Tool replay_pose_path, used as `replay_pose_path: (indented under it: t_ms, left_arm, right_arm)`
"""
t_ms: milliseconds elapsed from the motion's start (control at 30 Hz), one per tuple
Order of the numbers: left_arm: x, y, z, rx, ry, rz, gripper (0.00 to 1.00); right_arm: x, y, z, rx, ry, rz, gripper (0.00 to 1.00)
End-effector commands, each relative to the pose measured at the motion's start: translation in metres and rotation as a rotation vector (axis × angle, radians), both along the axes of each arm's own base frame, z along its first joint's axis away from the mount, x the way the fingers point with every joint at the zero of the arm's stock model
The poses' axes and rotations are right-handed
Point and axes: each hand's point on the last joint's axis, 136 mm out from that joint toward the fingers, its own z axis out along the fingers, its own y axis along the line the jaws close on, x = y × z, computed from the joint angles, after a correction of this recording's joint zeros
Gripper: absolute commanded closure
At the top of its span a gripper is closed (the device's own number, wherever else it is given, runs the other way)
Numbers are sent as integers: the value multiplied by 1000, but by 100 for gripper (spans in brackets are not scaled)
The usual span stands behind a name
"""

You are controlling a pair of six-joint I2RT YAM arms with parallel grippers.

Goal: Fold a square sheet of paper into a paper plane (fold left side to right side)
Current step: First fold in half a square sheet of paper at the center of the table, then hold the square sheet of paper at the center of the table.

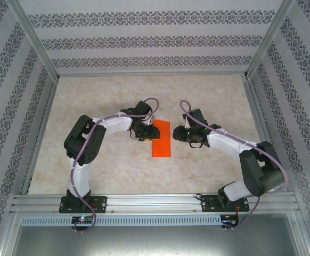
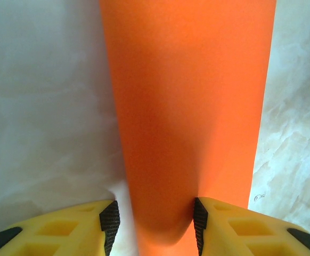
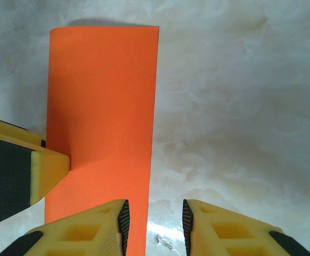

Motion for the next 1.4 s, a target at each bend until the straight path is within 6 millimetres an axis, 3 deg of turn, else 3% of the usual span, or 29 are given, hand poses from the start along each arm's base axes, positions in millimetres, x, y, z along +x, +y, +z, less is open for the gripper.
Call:
replay_pose_path:
  t_ms: [0,167,467,667,833,1367]
  left_arm:
    - [-22,10,-55,118,97,-6,52]
    - [-23,11,-55,123,97,-10,52]
    - [-23,12,-55,127,96,-12,52]
    - [-23,12,-55,129,94,-13,52]
    - [-23,13,-55,129,96,-13,53]
    - [-21,11,-48,121,78,-14,52]
  right_arm:
    - [6,6,11,10,-29,10,66]
    - [6,7,11,12,-30,13,67]
    - [7,16,7,31,-14,37,78]
    - [7,41,1,59,15,95,90]
    - [9,52,-17,25,61,107,95]
    - [-12,40,-73,-114,239,110,96]
